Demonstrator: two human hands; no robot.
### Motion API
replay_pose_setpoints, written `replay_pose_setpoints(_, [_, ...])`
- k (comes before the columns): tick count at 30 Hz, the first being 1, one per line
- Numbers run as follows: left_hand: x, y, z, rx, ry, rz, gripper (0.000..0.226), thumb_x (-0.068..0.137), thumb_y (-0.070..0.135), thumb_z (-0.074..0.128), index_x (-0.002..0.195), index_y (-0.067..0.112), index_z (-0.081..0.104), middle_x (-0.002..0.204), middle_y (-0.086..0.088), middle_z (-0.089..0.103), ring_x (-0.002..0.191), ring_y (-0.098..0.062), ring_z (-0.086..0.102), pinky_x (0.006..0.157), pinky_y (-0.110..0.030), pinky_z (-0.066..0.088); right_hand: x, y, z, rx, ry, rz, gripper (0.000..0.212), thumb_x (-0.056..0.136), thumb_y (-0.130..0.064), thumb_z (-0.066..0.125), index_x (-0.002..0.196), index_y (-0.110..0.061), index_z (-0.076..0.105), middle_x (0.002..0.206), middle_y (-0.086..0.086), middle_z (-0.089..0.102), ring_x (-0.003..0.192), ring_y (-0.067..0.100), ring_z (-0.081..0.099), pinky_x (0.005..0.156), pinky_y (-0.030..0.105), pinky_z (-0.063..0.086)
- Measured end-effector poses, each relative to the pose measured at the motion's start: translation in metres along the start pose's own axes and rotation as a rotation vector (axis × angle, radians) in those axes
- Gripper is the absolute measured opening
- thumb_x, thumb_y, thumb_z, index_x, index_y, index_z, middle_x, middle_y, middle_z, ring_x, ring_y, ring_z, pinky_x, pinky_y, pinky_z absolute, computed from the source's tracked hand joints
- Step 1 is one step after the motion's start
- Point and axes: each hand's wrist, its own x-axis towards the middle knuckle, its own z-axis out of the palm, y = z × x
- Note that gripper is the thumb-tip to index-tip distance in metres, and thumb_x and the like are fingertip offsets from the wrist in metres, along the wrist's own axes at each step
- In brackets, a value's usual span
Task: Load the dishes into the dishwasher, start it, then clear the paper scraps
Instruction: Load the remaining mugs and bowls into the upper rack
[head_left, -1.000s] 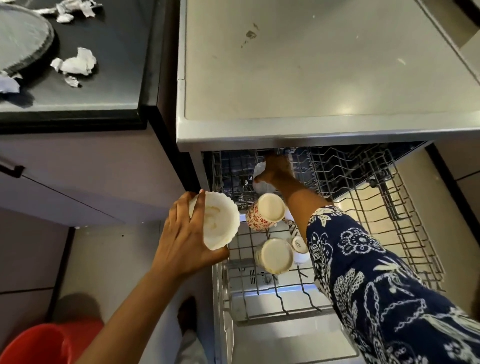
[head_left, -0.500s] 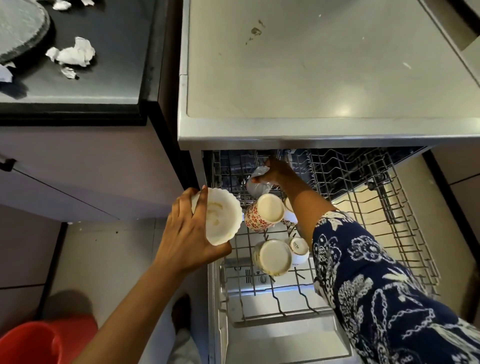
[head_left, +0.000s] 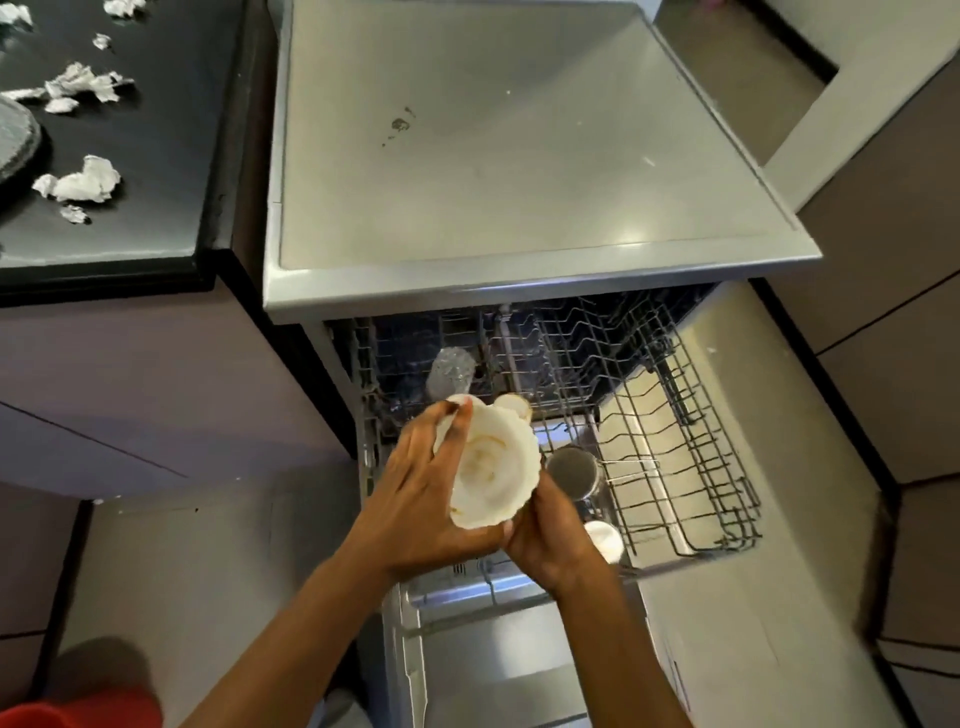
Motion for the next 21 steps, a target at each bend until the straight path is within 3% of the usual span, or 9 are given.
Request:
replay_pose_setpoints(3, [0.006, 0.023, 0.016, -0.003, -0.068, 0.031, 0.112, 0.060, 0.091, 0.037, 0.142, 0.041, -0.020, 0.159, -0.002, -0.003, 0.146, -0.021, -0.003, 0.119, -0.041, 0.005, -0.013, 0.000, -0.023, 0.137, -0.041, 0.020, 0.044, 0.089, -0.047, 0.052, 0.116, -0.015, 0.065, 0.115, 0.010, 0.065, 0.102, 0.023, 0.062, 0.079, 0.031, 0.049])
replay_pose_setpoints(6, [0.012, 0.038, 0.032, 0.050, -0.090, 0.076, 0.114, 0.059, 0.094, 0.029, 0.144, 0.037, -0.021, 0.160, -0.003, -0.001, 0.147, -0.020, -0.002, 0.119, -0.040, 0.001, -0.022, -0.002, -0.044, 0.211, -0.106, 0.033, 0.059, 0.075, -0.052, 0.070, 0.120, -0.015, 0.063, 0.120, 0.010, 0.063, 0.098, 0.024, 0.059, 0.058, 0.023, 0.051])
replay_pose_setpoints(9, [0.016, 0.046, 0.042, 0.088, -0.057, 0.133, 0.111, 0.061, 0.095, 0.026, 0.146, 0.034, -0.011, 0.159, 0.001, 0.005, 0.144, -0.012, 0.000, 0.116, -0.037, -0.008, -0.033, -0.010, -0.059, 0.277, -0.060, -0.040, 0.053, 0.094, -0.051, 0.041, 0.126, -0.011, 0.055, 0.114, 0.018, 0.062, 0.086, 0.030, 0.062, 0.040, 0.025, 0.051])
replay_pose_setpoints(11, [0.016, 0.038, 0.040, 0.079, 0.038, 0.081, 0.108, 0.067, 0.091, 0.029, 0.151, 0.028, 0.000, 0.156, 0.007, 0.006, 0.141, -0.007, 0.001, 0.116, -0.039, -0.004, -0.031, -0.019, -0.078, 0.294, -0.009, -0.119, 0.057, 0.094, -0.053, 0.040, 0.130, -0.009, 0.049, 0.115, 0.022, 0.062, 0.090, 0.037, 0.065, 0.050, 0.036, 0.057])
replay_pose_setpoints(14, [0.015, -0.002, 0.038, 0.164, 0.152, -0.155, 0.094, 0.077, 0.077, 0.031, 0.150, 0.020, 0.018, 0.156, -0.001, 0.016, 0.144, -0.021, 0.012, 0.116, -0.043, 0.002, -0.022, -0.042, -0.098, 0.269, 0.140, -0.204, 0.088, 0.063, -0.056, 0.077, 0.133, -0.011, 0.046, 0.123, 0.024, 0.059, 0.105, 0.041, 0.061, 0.071, 0.050, 0.058])
replay_pose_setpoints(15, [0.012, -0.020, 0.038, 0.204, 0.173, -0.240, 0.089, 0.080, 0.071, 0.038, 0.149, 0.015, 0.024, 0.154, -0.011, 0.023, 0.142, -0.030, 0.019, 0.116, -0.049, 0.010, -0.016, -0.052, -0.102, 0.228, 0.203, -0.218, 0.085, 0.063, -0.054, 0.076, 0.129, -0.009, 0.048, 0.120, 0.025, 0.059, 0.104, 0.041, 0.061, 0.071, 0.052, 0.057])
replay_pose_setpoints(17, [0.008, -0.052, 0.041, 0.277, 0.165, -0.370, 0.080, 0.085, 0.054, 0.056, 0.145, 0.007, 0.031, 0.149, -0.022, 0.030, 0.138, -0.041, 0.025, 0.111, -0.057, 0.025, 0.000, -0.075, -0.105, 0.128, 0.348, -0.245, 0.057, 0.079, -0.048, 0.062, 0.118, -0.009, 0.050, 0.112, 0.021, 0.056, 0.099, 0.037, 0.059, 0.070, 0.054, 0.055])
replay_pose_setpoints(19, [0.005, -0.072, 0.048, 0.315, 0.119, -0.419, 0.078, 0.087, 0.044, 0.060, 0.146, 0.004, 0.028, 0.151, -0.024, 0.025, 0.139, -0.042, 0.020, 0.111, -0.056, 0.025, 0.021, -0.095, -0.102, -0.023, 0.435, -0.257, 0.045, 0.088, -0.041, 0.056, 0.118, -0.010, 0.046, 0.112, 0.016, 0.054, 0.101, 0.034, 0.056, 0.070, 0.052, 0.056])
replay_pose_setpoints(21, [0.002, -0.083, 0.056, 0.293, 0.091, -0.438, 0.080, 0.089, 0.043, 0.057, 0.149, 0.005, 0.020, 0.155, -0.021, 0.016, 0.144, -0.038, 0.010, 0.116, -0.051, 0.019, 0.049, -0.108, -0.102, -0.256, 0.523, -0.268, 0.049, 0.086, -0.038, 0.063, 0.123, -0.012, 0.045, 0.119, 0.014, 0.053, 0.105, 0.034, 0.055, 0.069, 0.047, 0.057])
